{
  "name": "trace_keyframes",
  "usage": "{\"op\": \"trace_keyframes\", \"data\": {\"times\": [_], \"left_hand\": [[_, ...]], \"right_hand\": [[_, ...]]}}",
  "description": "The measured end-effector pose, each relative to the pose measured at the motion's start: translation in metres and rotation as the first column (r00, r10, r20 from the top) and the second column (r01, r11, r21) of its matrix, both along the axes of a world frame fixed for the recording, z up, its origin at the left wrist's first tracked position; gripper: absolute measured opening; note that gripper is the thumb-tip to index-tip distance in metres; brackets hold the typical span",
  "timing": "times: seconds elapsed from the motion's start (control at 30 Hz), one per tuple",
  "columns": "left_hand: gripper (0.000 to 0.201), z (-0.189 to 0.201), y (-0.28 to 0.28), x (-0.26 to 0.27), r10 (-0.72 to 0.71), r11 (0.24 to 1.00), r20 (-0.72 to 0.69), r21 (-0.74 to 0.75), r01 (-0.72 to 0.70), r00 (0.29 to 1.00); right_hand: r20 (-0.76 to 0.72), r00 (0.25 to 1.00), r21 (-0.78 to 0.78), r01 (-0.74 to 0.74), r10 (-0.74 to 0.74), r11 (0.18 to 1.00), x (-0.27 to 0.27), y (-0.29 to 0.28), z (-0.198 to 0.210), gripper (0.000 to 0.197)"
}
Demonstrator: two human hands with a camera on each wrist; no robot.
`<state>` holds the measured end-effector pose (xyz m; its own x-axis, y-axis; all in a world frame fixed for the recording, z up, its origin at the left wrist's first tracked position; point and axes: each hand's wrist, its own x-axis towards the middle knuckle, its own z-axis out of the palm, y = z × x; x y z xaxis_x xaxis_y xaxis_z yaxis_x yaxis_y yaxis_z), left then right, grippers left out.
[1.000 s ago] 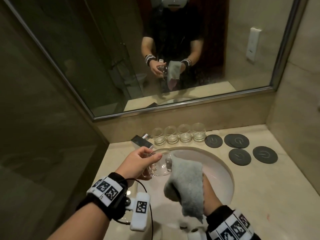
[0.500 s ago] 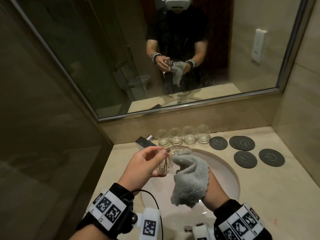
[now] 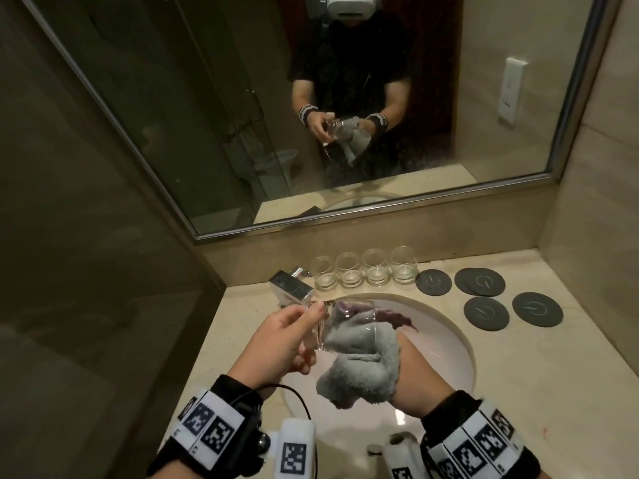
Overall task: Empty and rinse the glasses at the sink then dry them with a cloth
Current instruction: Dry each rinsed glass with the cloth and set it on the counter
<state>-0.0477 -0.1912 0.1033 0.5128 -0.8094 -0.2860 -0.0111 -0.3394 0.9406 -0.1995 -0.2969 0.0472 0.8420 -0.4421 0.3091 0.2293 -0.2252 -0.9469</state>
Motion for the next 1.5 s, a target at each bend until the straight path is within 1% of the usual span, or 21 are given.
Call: {"op": "trace_keyframes", "data": {"times": [0.07,0.13,0.2,0.3,0.37,0.4,0.5,0.57,0.6,0.67,0.73,0.83,0.93,1.0,1.07,1.1,1.17,1.27,1.3,1.43,1.5], "left_hand": [[0.056,-0.002,-0.001,-0.006,-0.035,0.997,0.071,-0.068,0.04,0.997],[0.06,-0.003,0.001,-0.01,-0.096,0.989,0.229,-0.087,0.119,0.969],[0.062,-0.005,0.003,-0.011,-0.143,0.981,0.308,-0.084,0.176,0.941],[0.056,-0.006,-0.001,-0.013,-0.126,0.988,0.153,-0.07,0.138,0.98],[0.052,-0.007,-0.007,-0.013,-0.082,0.994,0.018,-0.065,0.083,0.996],[0.048,-0.007,-0.009,-0.014,-0.082,0.994,0.028,-0.071,0.084,0.996],[0.04,-0.007,-0.011,-0.019,-0.145,0.976,0.288,-0.114,0.185,0.947],[0.043,-0.008,-0.013,-0.018,-0.188,0.968,0.478,-0.057,0.244,0.858],[0.044,-0.009,-0.015,-0.017,-0.191,0.971,0.487,-0.031,0.236,0.852],[0.05,-0.007,-0.02,-0.018,-0.147,0.987,0.337,-0.01,0.16,0.93],[0.049,-0.006,-0.024,-0.017,-0.089,0.996,0.18,0.008,0.089,0.98],[0.035,-0.009,-0.026,-0.014,-0.119,0.993,0.324,0.012,0.122,0.939],[0.047,-0.009,-0.026,-0.014,-0.192,0.978,0.506,0.025,0.208,0.841],[0.049,-0.005,-0.028,-0.017,-0.146,0.987,0.436,-0.003,0.164,0.888],[0.054,-0.004,-0.03,-0.018,-0.077,0.996,0.313,-0.028,0.09,0.947],[0.05,-0.004,-0.03,-0.018,-0.063,0.997,0.286,-0.032,0.075,0.956],[0.035,-0.004,-0.027,-0.019,-0.073,0.993,0.307,-0.064,0.097,0.949],[0.04,-0.007,-0.022,-0.019,-0.144,0.972,0.421,-0.109,0.207,0.896],[0.041,-0.007,-0.021,-0.018,-0.143,0.973,0.441,-0.102,0.208,0.886],[0.05,-0.007,-0.024,-0.017,-0.031,0.997,0.321,-0.055,0.052,0.947],[0.04,-0.008,-0.023,-0.015,-0.022,0.998,0.332,-0.05,0.041,0.943]], "right_hand": [[0.067,0.997,0.076,-0.031,0.026,0.997,-0.003,-0.001,0.002,0.022],[0.166,0.984,0.276,-0.115,0.071,0.954,-0.008,-0.001,0.008,0.008],[0.209,0.972,0.33,-0.172,0.105,0.928,-0.016,-0.003,0.013,0.017],[0.154,0.984,0.19,-0.122,0.093,0.974,-0.02,-0.01,0.008,0.004],[0.081,0.995,0.092,-0.065,0.057,0.994,-0.014,-0.015,0.003,0.024],[0.058,0.997,0.134,-0.063,0.055,0.989,-0.012,-0.016,-0.001,0.027],[0.191,0.974,0.417,-0.195,0.124,0.888,-0.009,-0.016,-0.006,0.013],[0.242,0.963,0.578,-0.24,0.117,0.78,-0.009,-0.016,-0.013,0.037],[0.224,0.971,0.582,-0.2,0.081,0.789,-0.009,-0.018,-0.016,0.041],[0.131,0.991,0.415,-0.046,-0.01,0.909,-0.009,-0.021,-0.02,0.032],[0.092,0.994,0.275,0.037,-0.065,0.961,-0.009,-0.022,-0.021,0.03],[0.166,0.986,0.444,-0.09,0.016,0.891,-0.007,-0.019,-0.014,0.026],[0.236,0.97,0.658,-0.199,0.052,0.726,-0.007,-0.016,-0.008,0.045],[0.223,0.975,0.621,-0.141,-0.002,0.771,-0.009,-0.02,-0.006,0.045],[0.152,0.987,0.493,-0.033,-0.049,0.869,-0.009,-0.023,-0.006,0.024],[0.136,0.987,0.483,0.006,-0.082,0.876,-0.008,-0.024,-0.005,0.014],[0.139,0.986,0.515,0.006,-0.091,0.857,-0.007,-0.023,-0.007,0.016],[0.231,0.973,0.687,-0.162,-0.001,0.708,-0.008,-0.017,-0.007,0.044],[0.241,0.97,0.689,-0.17,-0.001,0.704,-0.008,-0.017,-0.008,0.047],[0.13,0.991,0.522,-0.04,-0.033,0.852,0.0,-0.024,-0.011,0.016],[0.108,0.994,0.547,-0.048,-0.013,0.836,0.002,-0.024,-0.01,0.016]]}}
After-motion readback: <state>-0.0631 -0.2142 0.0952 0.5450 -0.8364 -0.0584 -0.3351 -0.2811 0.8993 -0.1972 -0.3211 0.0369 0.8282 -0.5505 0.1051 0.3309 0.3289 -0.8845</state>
